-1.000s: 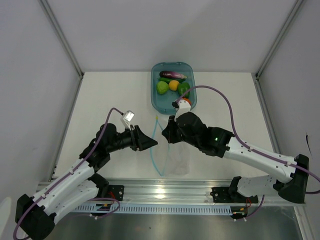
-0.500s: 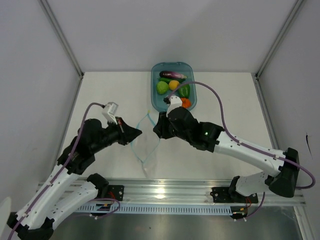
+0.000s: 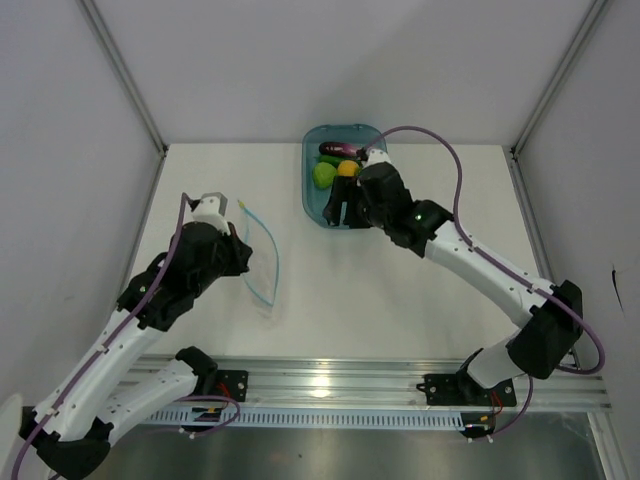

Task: Place the food in the zip-top bag and seal the zipper
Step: Pick up the zipper food storage bag at the center of the board, then pick up the fake vegetable from the bin.

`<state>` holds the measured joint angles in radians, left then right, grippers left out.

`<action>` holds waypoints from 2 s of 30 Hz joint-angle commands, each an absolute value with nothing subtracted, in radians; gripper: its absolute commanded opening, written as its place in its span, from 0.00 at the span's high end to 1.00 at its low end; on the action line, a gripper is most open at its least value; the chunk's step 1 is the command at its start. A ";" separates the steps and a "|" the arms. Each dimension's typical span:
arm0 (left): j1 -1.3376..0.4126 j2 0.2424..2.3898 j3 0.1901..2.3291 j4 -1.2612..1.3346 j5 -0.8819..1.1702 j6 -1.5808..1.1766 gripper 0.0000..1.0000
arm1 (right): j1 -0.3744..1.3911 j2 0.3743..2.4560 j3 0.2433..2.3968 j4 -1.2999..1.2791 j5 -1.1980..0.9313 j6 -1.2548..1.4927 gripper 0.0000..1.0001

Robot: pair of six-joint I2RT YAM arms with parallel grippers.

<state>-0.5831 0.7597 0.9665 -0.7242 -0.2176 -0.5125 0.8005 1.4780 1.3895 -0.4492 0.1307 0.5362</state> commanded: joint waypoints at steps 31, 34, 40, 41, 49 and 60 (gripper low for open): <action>-0.586 0.801 0.985 -0.563 -0.097 -0.454 0.99 | 0.485 2.316 2.143 -0.695 0.250 0.198 0.04; -0.586 0.781 1.031 -0.606 -0.159 -0.428 0.99 | 0.489 2.330 2.135 -0.701 0.249 0.198 0.04; -0.587 0.817 1.127 -0.687 -0.253 -0.362 0.99 | 0.499 2.352 2.126 -0.722 0.245 0.206 0.04; -0.588 0.833 1.140 -0.702 -0.253 -0.356 0.99 | 0.500 2.353 2.126 -0.726 0.244 0.210 0.05; -0.586 0.968 1.092 -0.686 -0.161 -0.367 1.00 | 0.502 2.394 2.125 -0.770 0.244 0.225 0.05; -0.588 1.029 1.014 -0.608 -0.011 -0.406 0.99 | 0.508 2.388 2.115 -0.761 0.227 0.238 0.18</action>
